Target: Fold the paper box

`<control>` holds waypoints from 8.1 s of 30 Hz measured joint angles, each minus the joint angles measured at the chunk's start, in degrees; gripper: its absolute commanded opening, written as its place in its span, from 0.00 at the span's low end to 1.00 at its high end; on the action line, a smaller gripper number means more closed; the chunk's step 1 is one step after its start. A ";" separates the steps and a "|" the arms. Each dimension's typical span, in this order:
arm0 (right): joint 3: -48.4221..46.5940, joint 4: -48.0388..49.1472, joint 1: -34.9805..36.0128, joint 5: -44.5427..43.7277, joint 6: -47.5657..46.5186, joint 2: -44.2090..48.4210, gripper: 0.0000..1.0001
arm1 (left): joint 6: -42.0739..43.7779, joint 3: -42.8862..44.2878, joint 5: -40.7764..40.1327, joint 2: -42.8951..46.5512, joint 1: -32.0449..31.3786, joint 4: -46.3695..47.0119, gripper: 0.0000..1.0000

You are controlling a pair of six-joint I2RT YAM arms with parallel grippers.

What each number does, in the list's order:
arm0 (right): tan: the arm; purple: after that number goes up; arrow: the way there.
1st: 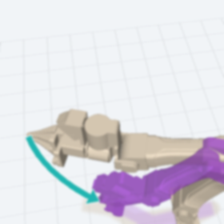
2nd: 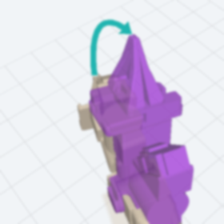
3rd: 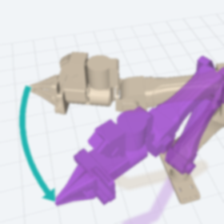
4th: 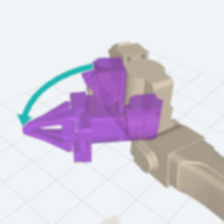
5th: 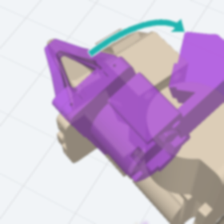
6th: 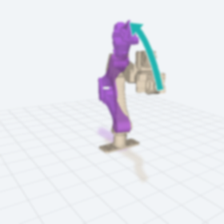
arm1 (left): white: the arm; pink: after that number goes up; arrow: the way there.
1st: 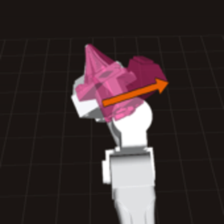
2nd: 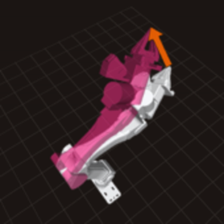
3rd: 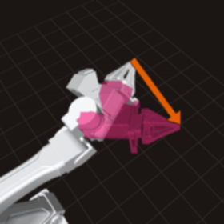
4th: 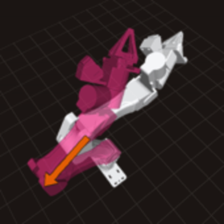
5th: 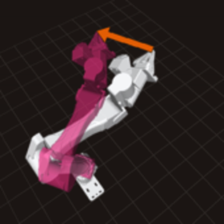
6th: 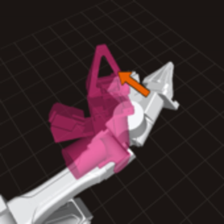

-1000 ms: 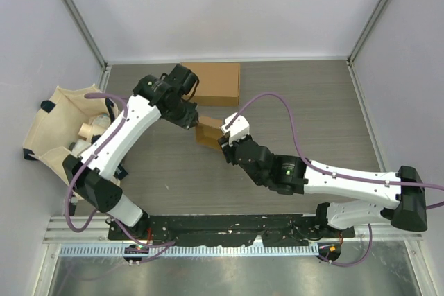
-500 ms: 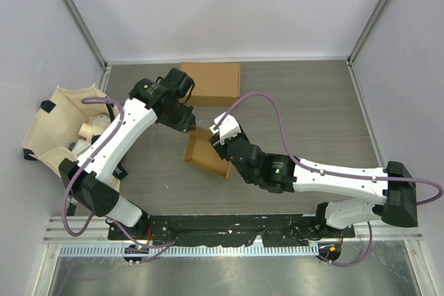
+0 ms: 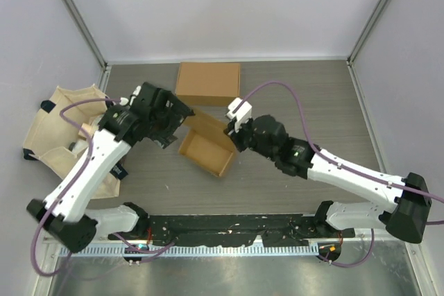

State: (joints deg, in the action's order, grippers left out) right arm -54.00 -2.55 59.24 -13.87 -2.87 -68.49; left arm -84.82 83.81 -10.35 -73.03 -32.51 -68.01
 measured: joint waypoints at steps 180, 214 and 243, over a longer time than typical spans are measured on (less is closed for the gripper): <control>13.92 5.62 -15.06 -13.05 25.79 1.29 0.01 | 66.60 -34.05 -2.51 -0.61 -5.84 62.47 0.00; 29.29 50.58 -4.76 -42.18 28.20 -12.57 0.01 | 50.88 -47.89 -27.36 -5.95 -16.24 90.05 0.00; 32.17 20.41 1.07 -37.57 35.45 6.95 0.74 | 48.11 -53.70 -41.03 -5.11 -26.08 92.52 0.00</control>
State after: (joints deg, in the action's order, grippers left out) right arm -21.82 17.87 60.31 -51.44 32.58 -61.54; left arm -36.71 30.11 -51.37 -78.15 -58.59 24.51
